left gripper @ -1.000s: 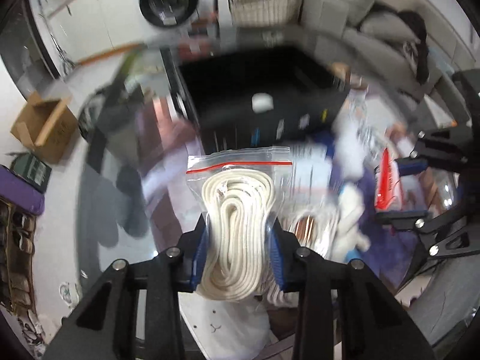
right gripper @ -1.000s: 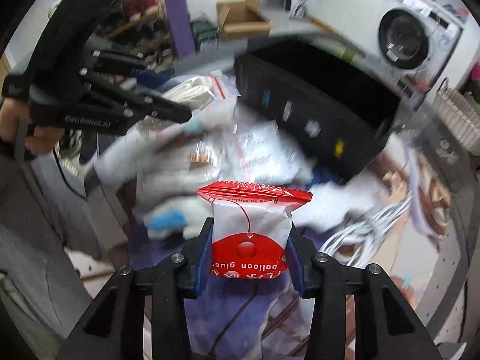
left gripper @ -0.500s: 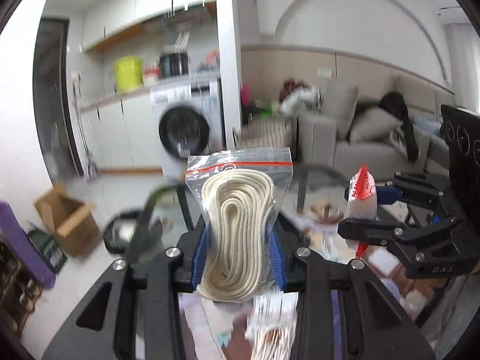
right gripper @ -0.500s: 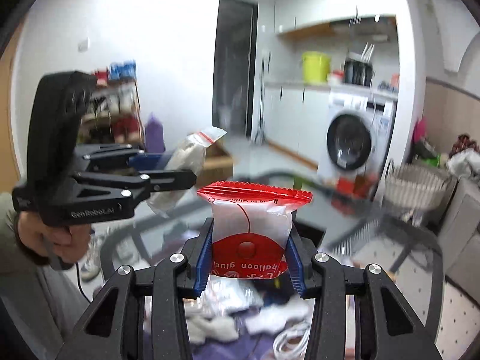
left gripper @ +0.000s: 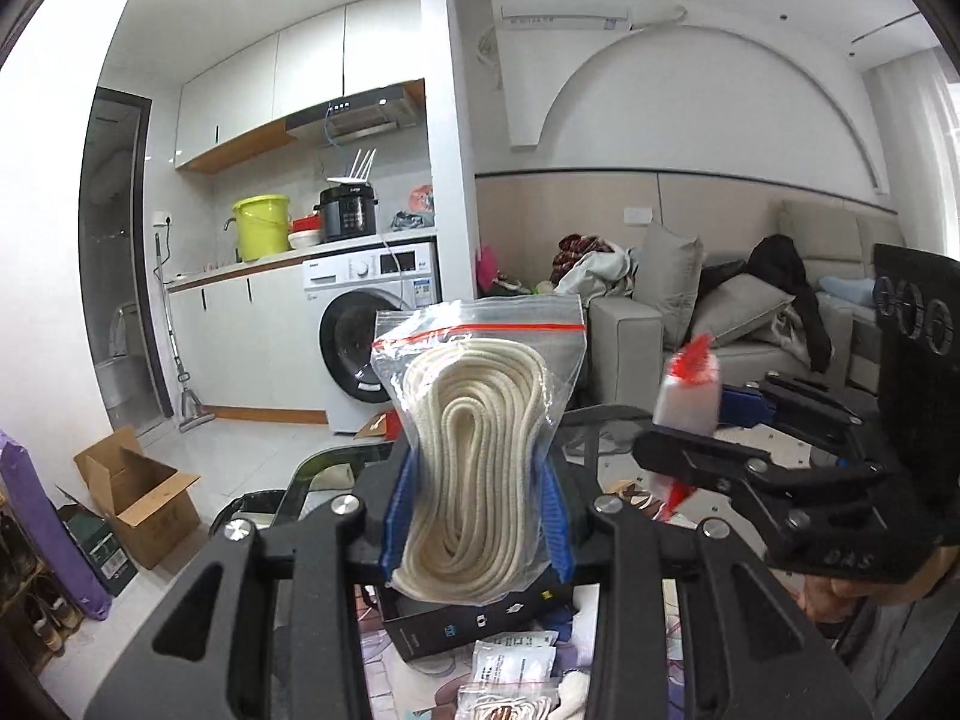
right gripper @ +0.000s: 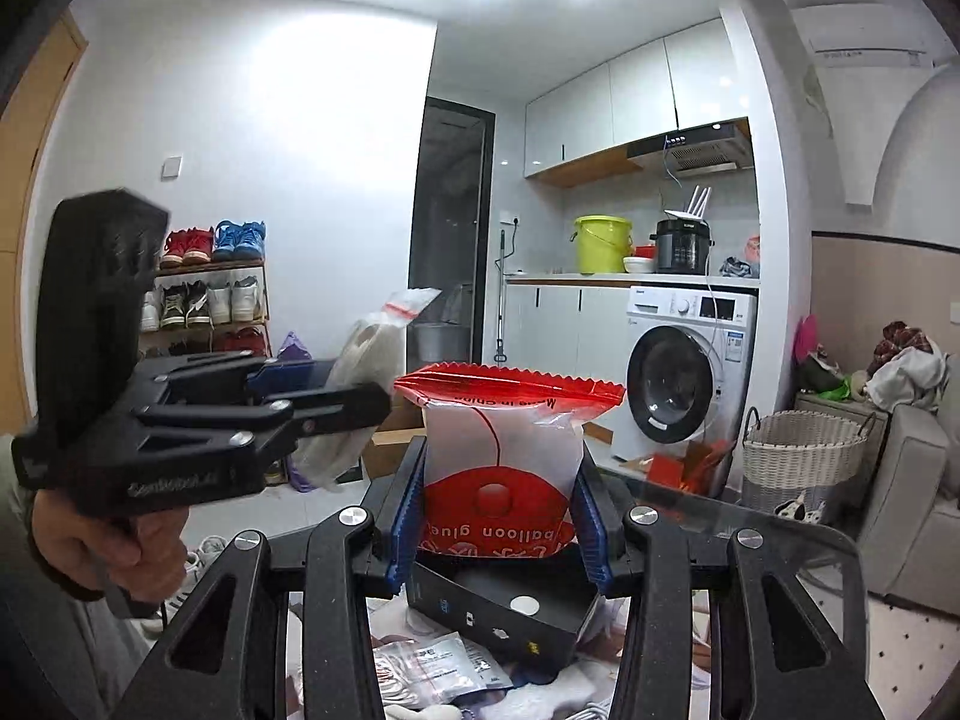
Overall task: Organize soft objects
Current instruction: 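Lift the rope bag with the left tool while the right tool lifts the glue packet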
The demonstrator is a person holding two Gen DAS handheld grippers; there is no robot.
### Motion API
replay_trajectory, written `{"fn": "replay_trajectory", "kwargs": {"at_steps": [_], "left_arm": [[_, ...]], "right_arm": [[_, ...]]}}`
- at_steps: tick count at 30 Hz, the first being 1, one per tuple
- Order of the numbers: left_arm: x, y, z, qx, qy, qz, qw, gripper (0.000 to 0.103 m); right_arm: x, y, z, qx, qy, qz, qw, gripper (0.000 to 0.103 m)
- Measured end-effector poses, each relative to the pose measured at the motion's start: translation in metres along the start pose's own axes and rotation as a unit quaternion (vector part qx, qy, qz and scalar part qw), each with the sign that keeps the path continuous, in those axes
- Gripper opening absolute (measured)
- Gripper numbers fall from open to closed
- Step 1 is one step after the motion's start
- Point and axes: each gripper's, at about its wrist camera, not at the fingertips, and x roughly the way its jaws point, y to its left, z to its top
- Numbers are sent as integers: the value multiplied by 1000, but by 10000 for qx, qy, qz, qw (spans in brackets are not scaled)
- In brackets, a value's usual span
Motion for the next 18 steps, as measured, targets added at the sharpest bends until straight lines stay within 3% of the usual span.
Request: {"fn": "replay_trajectory", "kwargs": {"at_steps": [7, 18], "left_arm": [[9, 0, -5, 9, 157, -47, 9999, 35], [6, -3, -3, -53, 22, 4, 10000, 35]], "right_arm": [[14, -7, -1, 82, 70, -78, 9999, 44], [35, -6, -1, 23, 41, -19, 10000, 44]]}}
